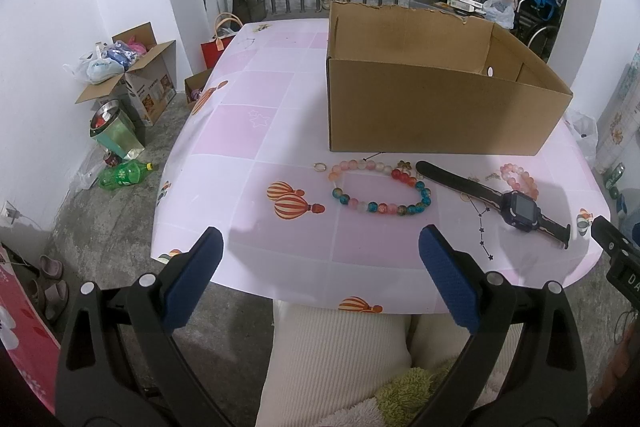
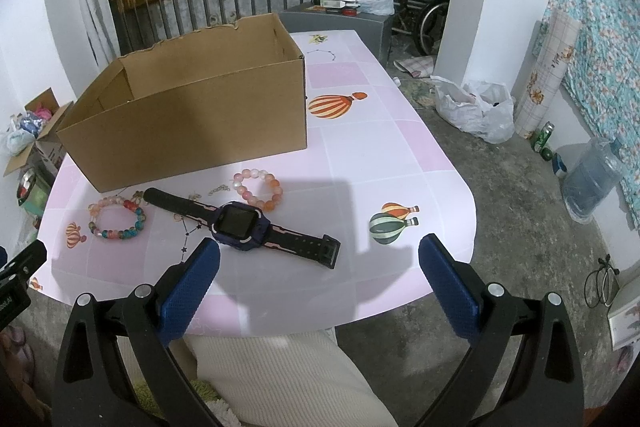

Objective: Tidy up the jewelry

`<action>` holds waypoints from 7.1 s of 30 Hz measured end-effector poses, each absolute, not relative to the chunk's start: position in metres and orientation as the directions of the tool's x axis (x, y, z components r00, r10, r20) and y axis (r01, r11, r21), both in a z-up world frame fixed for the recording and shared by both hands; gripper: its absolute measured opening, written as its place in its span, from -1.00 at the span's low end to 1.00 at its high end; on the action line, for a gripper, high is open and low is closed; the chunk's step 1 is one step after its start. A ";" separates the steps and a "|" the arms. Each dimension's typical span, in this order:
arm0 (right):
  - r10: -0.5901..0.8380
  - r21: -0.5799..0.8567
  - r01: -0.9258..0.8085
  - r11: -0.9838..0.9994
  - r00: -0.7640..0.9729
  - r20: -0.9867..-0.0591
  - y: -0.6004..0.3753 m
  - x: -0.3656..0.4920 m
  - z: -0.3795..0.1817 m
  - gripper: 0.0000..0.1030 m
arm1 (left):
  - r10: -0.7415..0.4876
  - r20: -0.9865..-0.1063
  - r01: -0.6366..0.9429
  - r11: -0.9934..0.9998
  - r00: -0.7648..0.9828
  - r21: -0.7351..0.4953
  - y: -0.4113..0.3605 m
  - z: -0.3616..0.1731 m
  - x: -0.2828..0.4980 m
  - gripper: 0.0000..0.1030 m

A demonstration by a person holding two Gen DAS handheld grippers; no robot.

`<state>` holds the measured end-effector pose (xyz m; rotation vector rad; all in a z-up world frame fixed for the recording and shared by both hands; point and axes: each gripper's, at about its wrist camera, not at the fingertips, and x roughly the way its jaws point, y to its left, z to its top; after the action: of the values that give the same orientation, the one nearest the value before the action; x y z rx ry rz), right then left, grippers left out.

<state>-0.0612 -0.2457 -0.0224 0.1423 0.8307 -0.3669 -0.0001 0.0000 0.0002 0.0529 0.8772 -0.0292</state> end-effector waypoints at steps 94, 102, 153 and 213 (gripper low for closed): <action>-0.119 0.153 0.379 0.913 0.605 -0.787 -0.287 -0.037 -0.077 0.78 | -0.224 -0.774 0.273 0.960 0.593 -0.069 -0.031 -0.035 0.042 0.84; -0.027 0.227 0.343 0.911 0.601 -0.799 -0.292 -0.030 -0.091 0.31 | -0.403 -0.730 0.299 0.913 0.552 -0.279 -0.027 -0.035 0.051 0.84; -0.039 0.141 0.251 0.958 0.600 -0.799 -0.286 -0.015 -0.090 -0.29 | -0.461 -0.807 0.408 0.861 0.370 -0.304 -0.092 -0.063 0.113 0.34; 0.142 0.140 -0.076 0.987 0.815 -0.562 -0.274 0.094 0.069 -0.74 | -0.521 -0.503 0.495 0.846 0.689 -0.199 -0.044 0.131 0.128 -0.70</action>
<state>0.0940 -0.2740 0.0688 0.1130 0.6076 0.1165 0.1278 -0.0441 0.1308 -0.0487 0.5778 -0.5683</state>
